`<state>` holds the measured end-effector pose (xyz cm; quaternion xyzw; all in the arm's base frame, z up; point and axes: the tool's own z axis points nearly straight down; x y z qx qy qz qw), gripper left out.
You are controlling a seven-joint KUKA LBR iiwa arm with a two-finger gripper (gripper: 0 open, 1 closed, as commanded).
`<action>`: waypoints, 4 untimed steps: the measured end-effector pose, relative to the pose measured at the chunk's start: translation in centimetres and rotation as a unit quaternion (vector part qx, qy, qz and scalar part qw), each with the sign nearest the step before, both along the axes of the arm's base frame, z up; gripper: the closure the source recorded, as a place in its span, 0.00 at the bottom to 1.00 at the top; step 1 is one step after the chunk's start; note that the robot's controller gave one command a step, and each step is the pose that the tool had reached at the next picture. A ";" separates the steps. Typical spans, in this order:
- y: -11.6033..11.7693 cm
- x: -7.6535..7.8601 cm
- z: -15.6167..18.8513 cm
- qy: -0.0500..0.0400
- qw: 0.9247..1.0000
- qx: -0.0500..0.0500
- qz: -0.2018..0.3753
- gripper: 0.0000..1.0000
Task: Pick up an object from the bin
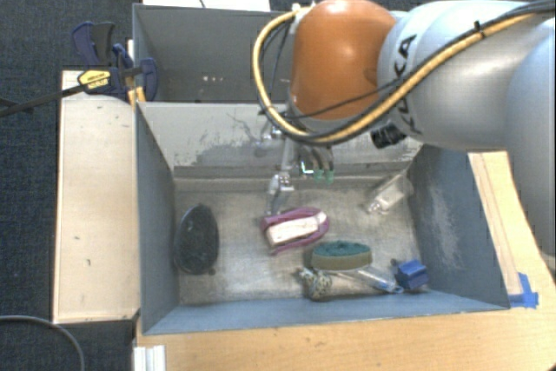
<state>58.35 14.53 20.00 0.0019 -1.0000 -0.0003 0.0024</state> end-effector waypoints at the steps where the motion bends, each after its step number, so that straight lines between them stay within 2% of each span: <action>1: -7.9 -4.2 -4.5 0.000 0.999 -0.002 -0.045 0.00; 2: -7.4 -3.2 -12.8 -0.006 0.998 0.000 -0.067 0.00; 3: -7.3 -3.0 -12.5 -0.009 0.998 0.002 -0.068 1.00; 4: -7.5 -2.9 -1.3 -0.007 1.000 0.000 0.004 1.00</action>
Offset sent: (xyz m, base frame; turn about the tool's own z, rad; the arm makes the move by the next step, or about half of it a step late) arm -0.0398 -0.0740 -0.0429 0.0807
